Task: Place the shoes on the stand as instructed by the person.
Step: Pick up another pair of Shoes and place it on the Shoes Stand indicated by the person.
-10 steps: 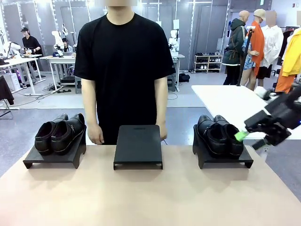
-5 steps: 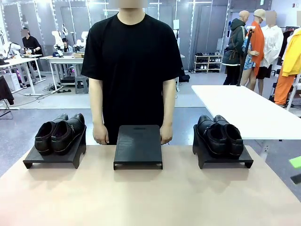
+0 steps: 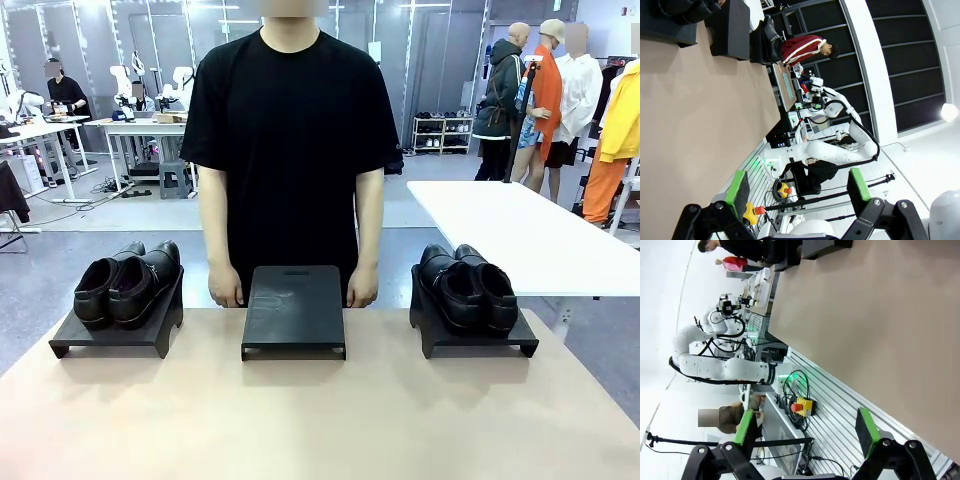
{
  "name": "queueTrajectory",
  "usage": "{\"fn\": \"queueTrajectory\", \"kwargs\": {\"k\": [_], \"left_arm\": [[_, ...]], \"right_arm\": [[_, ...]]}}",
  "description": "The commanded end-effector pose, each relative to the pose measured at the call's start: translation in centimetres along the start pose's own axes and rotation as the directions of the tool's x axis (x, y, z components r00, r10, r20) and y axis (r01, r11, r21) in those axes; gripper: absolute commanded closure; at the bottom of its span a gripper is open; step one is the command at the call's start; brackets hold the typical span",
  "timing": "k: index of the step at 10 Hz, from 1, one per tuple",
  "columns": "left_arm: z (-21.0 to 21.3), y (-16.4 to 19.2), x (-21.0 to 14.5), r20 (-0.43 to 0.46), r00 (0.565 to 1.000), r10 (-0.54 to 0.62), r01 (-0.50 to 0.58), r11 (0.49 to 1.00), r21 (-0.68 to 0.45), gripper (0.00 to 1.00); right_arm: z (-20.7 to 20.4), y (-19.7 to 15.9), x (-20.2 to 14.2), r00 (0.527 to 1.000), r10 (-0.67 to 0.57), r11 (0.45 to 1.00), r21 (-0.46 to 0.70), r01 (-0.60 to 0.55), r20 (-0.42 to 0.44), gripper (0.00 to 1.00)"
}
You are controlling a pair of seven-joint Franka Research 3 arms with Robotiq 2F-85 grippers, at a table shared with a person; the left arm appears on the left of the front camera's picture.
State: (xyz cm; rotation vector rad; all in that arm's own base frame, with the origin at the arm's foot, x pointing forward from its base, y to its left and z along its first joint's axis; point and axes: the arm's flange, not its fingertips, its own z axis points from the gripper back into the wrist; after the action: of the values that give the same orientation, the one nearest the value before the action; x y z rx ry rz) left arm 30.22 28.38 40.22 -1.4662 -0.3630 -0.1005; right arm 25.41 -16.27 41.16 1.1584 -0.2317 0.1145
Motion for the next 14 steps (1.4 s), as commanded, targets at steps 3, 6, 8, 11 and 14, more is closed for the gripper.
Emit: {"fn": "queueTrajectory", "kwargs": {"k": [3,6,8,11,14], "left_arm": [[-0.16,-0.11,-0.31,-0.002,1.0,-0.001,0.001,1.0,0.02,0.0],[-0.16,-0.11,-0.31,-0.002,1.0,-0.001,0.001,1.0,0.02,0.0],[-0.16,-0.11,-0.31,-0.002,1.0,-0.001,0.001,1.0,0.02,0.0],[-0.16,-0.11,-0.31,-0.002,1.0,-0.001,0.001,1.0,0.02,0.0],[-0.16,-0.11,-0.31,-0.002,1.0,-0.001,0.001,1.0,0.02,0.0]], "right_arm": [[-0.04,0.52,0.03,1.0,0.014,1.0,-0.001,-0.014,-0.009,0.0],[-0.04,0.52,0.03,1.0,0.014,1.0,-0.001,-0.014,-0.009,0.0],[-0.04,0.52,0.03,1.0,0.014,1.0,-0.001,-0.014,-0.009,0.0],[-0.04,0.52,0.03,1.0,0.014,1.0,-0.001,-0.014,-0.009,0.0],[-0.04,0.52,0.03,1.0,0.014,1.0,-0.001,-0.014,-0.009,0.0]]}}
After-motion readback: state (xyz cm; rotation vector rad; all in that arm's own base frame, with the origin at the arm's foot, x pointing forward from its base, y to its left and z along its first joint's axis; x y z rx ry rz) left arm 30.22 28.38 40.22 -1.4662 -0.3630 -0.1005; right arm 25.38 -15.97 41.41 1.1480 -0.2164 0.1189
